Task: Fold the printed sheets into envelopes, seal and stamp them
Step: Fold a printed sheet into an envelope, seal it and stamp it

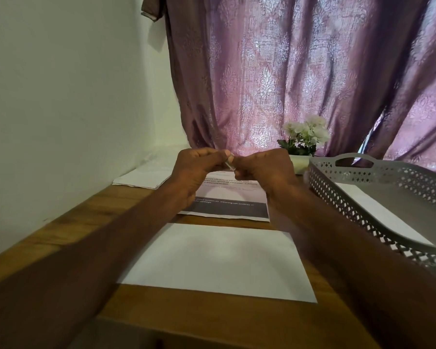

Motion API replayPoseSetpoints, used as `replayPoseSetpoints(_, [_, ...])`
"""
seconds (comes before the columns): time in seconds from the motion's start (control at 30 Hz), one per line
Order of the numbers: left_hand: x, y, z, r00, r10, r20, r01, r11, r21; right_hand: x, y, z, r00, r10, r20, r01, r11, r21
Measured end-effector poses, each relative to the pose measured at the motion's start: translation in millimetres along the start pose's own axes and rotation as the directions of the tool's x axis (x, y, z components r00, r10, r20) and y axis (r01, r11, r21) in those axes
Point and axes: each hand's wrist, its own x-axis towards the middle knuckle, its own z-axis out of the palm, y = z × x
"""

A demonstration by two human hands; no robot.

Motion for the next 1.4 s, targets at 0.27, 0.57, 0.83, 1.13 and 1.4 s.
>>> replayPoseSetpoints(0.27, [0.8, -0.5, 1.0, 1.0, 0.009, -0.019, -0.008, 0.999, 0.052, -9.5, -10.7, -4.5, 0.988, -0.152, -0.025, 0.137, 0.941, -0.309])
replayPoseSetpoints(0.57, [-0.7, -1.0, 0.0, 1.0, 0.001, -0.016, 0.0, 0.998, 0.067, -11.0, -12.1, -8.6, 0.967, -0.251, 0.038, 0.234, 0.823, -0.517])
replayPoseSetpoints(0.83, [1.9, 4.7, -10.3, 0.995, -0.07, -0.069, 0.065, 0.995, -0.078, -6.3, -7.5, -10.0, 0.989, -0.128, 0.076, 0.139, 0.977, -0.164])
replayPoseSetpoints(1.13, [-0.3, 1.3, -1.9, 0.998, 0.016, -0.057, -0.015, 1.0, 0.024, -5.9, -6.3, 0.9, 0.991, 0.005, 0.132, -0.003, 1.0, -0.015])
replayPoseSetpoints(1.4, [11.7, 5.1, -25.5, 0.976, -0.055, -0.211, 0.047, 0.998, -0.046, -5.3, 2.6, 0.6, 0.997, -0.018, 0.072, 0.024, 0.996, -0.091])
